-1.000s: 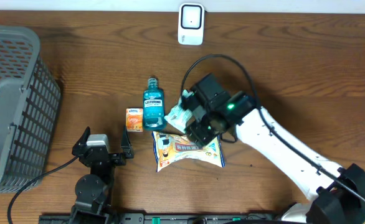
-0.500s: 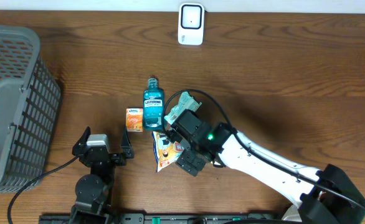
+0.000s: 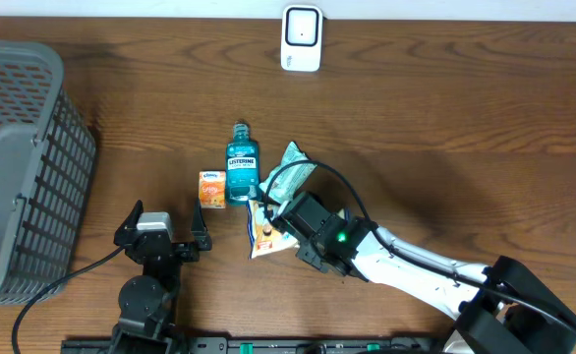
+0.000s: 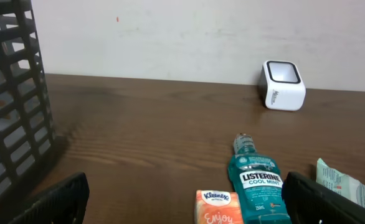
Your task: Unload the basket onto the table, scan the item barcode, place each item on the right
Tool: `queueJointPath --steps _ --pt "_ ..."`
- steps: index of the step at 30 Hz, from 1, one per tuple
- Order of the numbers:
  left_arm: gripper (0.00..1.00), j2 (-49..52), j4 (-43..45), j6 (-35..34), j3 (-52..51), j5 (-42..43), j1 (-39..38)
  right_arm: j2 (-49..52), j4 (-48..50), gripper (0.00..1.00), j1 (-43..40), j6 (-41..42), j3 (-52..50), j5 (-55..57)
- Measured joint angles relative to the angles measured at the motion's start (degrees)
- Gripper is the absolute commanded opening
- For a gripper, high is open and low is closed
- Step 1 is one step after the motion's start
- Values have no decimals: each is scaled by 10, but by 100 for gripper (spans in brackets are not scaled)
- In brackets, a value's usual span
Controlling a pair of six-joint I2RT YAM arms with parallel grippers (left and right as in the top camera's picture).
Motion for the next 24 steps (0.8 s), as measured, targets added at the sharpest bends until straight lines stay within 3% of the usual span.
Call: queueJointPath --steps 4,7,11,15,19,21,24 --pt "98 0 0 0 0 0 0 -2 -31 1 -32 2 28 -45" --pt "98 0 0 0 0 0 0 2 -125 1 -79 5 79 -128" --pt "98 0 0 0 0 0 0 4 -286 1 -182 9 195 -296" --pt "98 0 0 -1 0 0 0 2 -338 1 -264 10 255 -434" --pt "98 0 0 -2 0 0 0 2 -383 2 -343 17 259 -660" --pt "98 0 0 -2 0 0 0 2 -402 1 -372 48 259 -777" --pt "98 0 0 -2 0 0 0 2 -407 1 -392 145 259 -850"
